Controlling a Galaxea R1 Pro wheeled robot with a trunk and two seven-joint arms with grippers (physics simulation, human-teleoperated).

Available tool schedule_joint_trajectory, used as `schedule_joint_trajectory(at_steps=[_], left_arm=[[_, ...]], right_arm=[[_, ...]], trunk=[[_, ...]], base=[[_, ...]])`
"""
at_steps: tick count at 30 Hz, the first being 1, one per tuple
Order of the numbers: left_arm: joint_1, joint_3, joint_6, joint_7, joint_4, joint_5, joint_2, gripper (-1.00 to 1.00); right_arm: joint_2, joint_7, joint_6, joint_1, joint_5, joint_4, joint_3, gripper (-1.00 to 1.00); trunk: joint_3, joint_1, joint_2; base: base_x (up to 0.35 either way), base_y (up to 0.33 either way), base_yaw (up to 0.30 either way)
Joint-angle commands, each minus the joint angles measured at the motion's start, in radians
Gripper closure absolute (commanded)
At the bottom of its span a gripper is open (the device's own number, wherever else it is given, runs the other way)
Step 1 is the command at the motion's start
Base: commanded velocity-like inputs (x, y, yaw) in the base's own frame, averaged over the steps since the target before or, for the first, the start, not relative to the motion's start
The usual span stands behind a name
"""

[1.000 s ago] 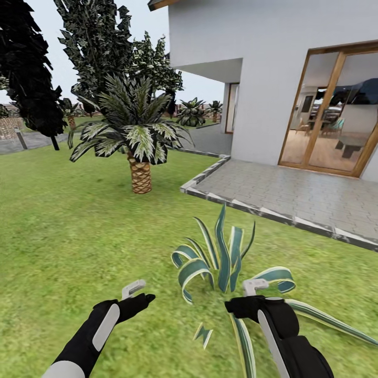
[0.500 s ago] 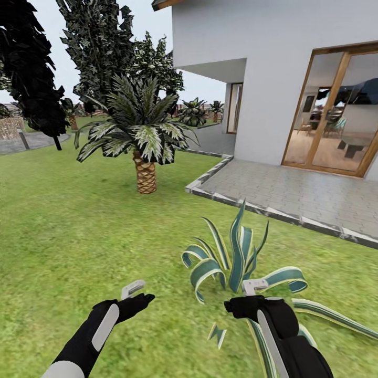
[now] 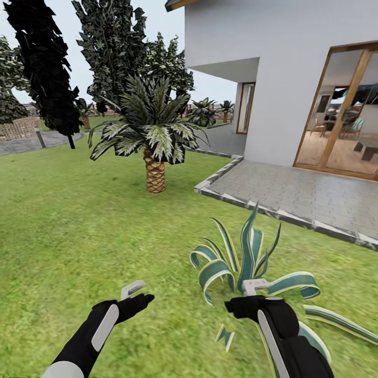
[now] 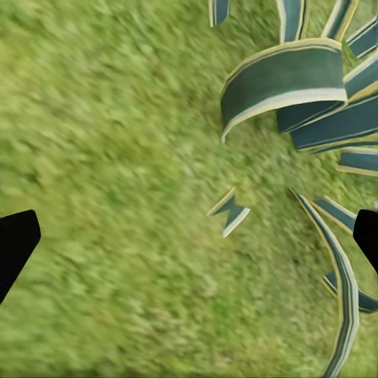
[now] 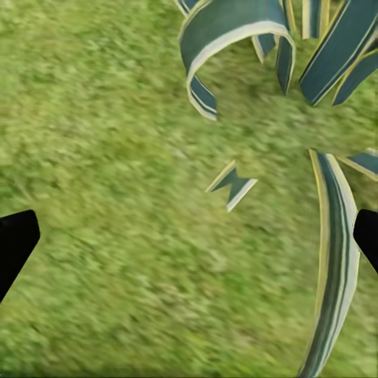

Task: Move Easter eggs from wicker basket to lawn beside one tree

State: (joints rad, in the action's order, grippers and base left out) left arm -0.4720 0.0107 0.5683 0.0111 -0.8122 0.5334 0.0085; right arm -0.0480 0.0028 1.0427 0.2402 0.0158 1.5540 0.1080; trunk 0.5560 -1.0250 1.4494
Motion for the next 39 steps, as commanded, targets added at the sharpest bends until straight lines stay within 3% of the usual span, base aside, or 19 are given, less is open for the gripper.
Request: schedule_joint_trajectory(at_steps=[1,9,22,39], left_arm=[[0.000,0.001,0.004,0.001,-0.001,0.005,0.001,-1.00],[0.000,0.000,0.004,0.001,-0.001,0.005,0.001,-1.00],[0.000,0.000,0.004,0.001,-0.001,0.004,0.001,-1.00],[0.008,-0.006,0.005,0.001,-0.001,0.004,0.005,-1.00]], right_arm=[[0.000,0.000,0.004,0.001,0.001,0.001,0.000,-1.00],[0.000,0.000,0.004,0.001,0.001,0.001,0.002,-1.00],[0.000,0.001,0.004,0.001,0.001,0.001,0.001,-1.00],[-0.010,0.001,0.004,0.011,0.002,0.000,0.009,-1.00]], trunk=[[0.001,0.000,0.001],[0.001,0.000,0.001],[0.001,0.000,0.001],[0.001,0.000,0.001]], base=[[0.000,0.135,0.041],[0.000,0.202,0.014],[0.000,0.020,0.008],[0.079,0.045,0.139]])
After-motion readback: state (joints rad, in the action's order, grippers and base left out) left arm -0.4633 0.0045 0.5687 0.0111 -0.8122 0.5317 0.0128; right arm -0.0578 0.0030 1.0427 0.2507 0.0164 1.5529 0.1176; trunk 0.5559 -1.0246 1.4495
